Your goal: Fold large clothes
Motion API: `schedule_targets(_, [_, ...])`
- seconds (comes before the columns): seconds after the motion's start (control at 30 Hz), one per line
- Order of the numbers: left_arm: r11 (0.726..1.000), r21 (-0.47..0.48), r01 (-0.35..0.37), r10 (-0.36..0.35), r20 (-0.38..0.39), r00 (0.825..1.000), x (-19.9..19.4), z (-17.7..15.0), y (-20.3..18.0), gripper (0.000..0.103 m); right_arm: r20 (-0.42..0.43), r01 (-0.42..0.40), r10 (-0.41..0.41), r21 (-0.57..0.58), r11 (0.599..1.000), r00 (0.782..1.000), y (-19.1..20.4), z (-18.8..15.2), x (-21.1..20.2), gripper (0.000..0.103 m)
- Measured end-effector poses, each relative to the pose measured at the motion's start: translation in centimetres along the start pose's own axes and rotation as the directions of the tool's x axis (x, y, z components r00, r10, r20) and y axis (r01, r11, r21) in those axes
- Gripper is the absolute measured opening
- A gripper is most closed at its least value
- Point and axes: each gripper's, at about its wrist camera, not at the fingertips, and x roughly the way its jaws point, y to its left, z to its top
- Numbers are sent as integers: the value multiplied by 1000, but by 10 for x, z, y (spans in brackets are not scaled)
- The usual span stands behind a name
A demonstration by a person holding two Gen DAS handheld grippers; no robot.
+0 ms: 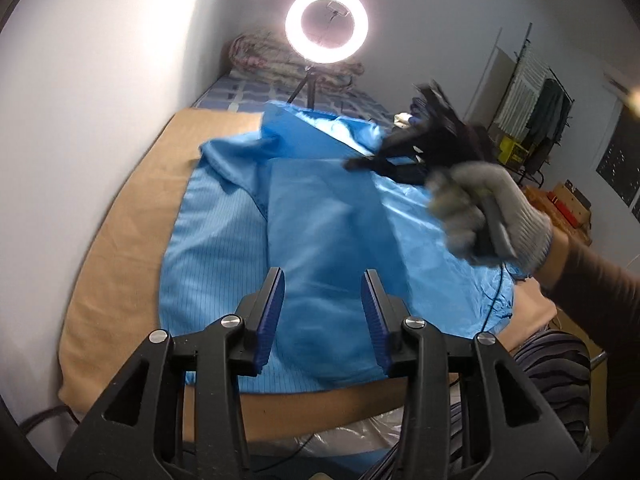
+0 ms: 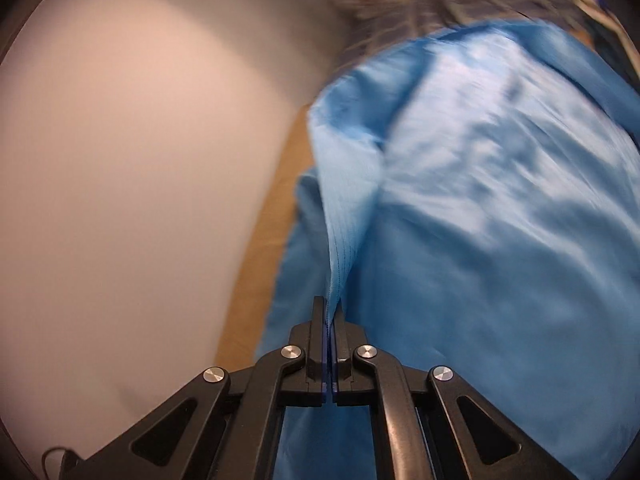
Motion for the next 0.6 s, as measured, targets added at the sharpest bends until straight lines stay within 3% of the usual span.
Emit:
schedule_targets(0.23, [994,-112,4,-21,-150,988,61,-17,15,40,-95,77,-63,157,985,994,-90,-37,3,4])
schedule_targets(0.27, [991,-136,4,-29,-182,983,74,-21,17,40,-121,90,-71,163,982,990,-104,-38,7,7])
schedule_targets(0.3, [988,-155,12,-43,-199,979,81,-29,18,40,-145,115,-92,154,981,985,-109,-44,10,21])
schedule_targets(0.33, [982,-189,25,-68,-222,973,91,-34,22,40,-164,132,-109,138,982,980,-112,-50,13,27])
schedule_targets(0.47, [953,-299,50,-137,-276,951,123,-45,30,40,-188,103,-89,69,992,978,-102,-66,8,26])
schedule_targets(0.57, [946,-317,62,-160,-291,943,137,-48,29,40,-212,89,-87,2,996,973,-90,-71,11,8])
schedule_targets(0.6, [946,-317,67,-166,-295,941,139,-50,26,35,-223,80,-79,-4,997,972,-87,-72,13,4])
